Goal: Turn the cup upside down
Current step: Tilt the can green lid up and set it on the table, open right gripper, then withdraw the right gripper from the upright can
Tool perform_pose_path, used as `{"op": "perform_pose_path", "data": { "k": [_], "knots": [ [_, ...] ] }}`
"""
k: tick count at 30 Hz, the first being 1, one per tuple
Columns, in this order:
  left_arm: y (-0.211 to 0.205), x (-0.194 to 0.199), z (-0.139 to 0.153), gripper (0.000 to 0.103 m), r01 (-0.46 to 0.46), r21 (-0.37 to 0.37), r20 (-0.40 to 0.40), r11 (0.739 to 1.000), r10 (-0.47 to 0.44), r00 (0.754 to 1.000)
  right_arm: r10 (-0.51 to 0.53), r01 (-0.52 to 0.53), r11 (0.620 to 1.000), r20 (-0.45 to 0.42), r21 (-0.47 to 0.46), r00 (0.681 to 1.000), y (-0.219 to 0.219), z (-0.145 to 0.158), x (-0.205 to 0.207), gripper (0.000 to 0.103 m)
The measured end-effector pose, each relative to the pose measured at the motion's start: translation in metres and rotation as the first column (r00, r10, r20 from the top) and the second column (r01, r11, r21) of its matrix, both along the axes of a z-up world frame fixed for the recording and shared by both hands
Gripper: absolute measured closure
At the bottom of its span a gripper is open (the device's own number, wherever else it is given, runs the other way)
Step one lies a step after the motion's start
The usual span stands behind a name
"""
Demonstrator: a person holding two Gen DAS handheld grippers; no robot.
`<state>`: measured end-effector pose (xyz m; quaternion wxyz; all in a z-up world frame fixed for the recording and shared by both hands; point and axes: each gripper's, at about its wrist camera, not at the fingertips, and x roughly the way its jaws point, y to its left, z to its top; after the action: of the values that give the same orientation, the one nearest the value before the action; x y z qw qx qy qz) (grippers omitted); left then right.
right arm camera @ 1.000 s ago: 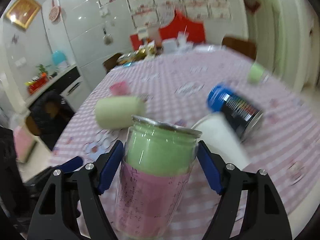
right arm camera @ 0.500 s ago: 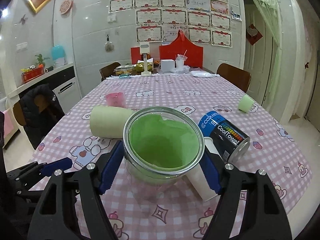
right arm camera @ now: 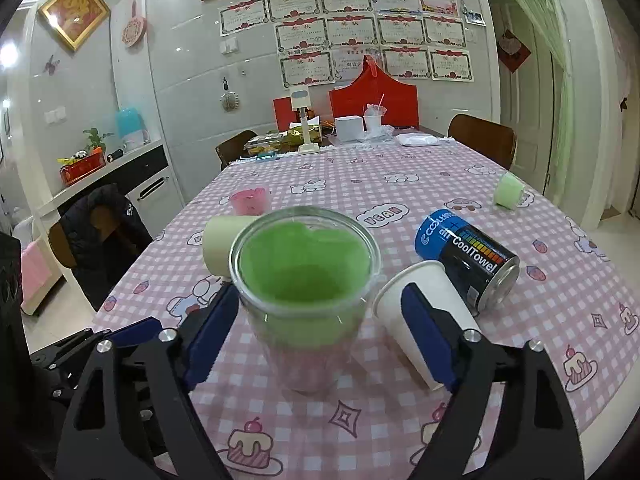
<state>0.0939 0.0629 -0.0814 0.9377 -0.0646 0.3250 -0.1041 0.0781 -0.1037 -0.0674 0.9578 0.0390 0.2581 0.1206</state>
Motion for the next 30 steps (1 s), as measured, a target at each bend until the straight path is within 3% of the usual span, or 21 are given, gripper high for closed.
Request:
{"op": "perform_pose_path", "data": {
  "k": [16, 24, 26, 30],
  "knots": [
    [-0.015, -0.029, 0.027, 0.035, -0.01, 0.048, 0.078, 0.999, 0.007, 0.997, -0.04, 0.035, 0.997, 0.081, 0.067, 0.996, -0.029, 0.024, -0.044, 0.017],
    [-0.028, -0.05, 0.048, 0.03, -0.028, 0.077, 0.173, 0.997, 0.015, 0.985, -0.106, 0.102, 0.994, 0.178, 0.03, 0.978, -0.048, 0.036, -0.075, 0.015],
    [-0.031, -0.057, 0.055, 0.028, -0.034, 0.083, 0.207, 0.996, 0.016, 0.978, -0.115, 0.115, 0.993, 0.206, 0.014, 0.972, -0.05, 0.038, -0.082, 0.007],
    [-0.038, -0.069, 0.064, 0.025, -0.045, 0.093, 0.26, 0.995, 0.019, 0.965, -0.133, 0.141, 0.99, 0.259, -0.015, 0.957, -0.054, 0.039, -0.095, 0.007]
  ]
}}
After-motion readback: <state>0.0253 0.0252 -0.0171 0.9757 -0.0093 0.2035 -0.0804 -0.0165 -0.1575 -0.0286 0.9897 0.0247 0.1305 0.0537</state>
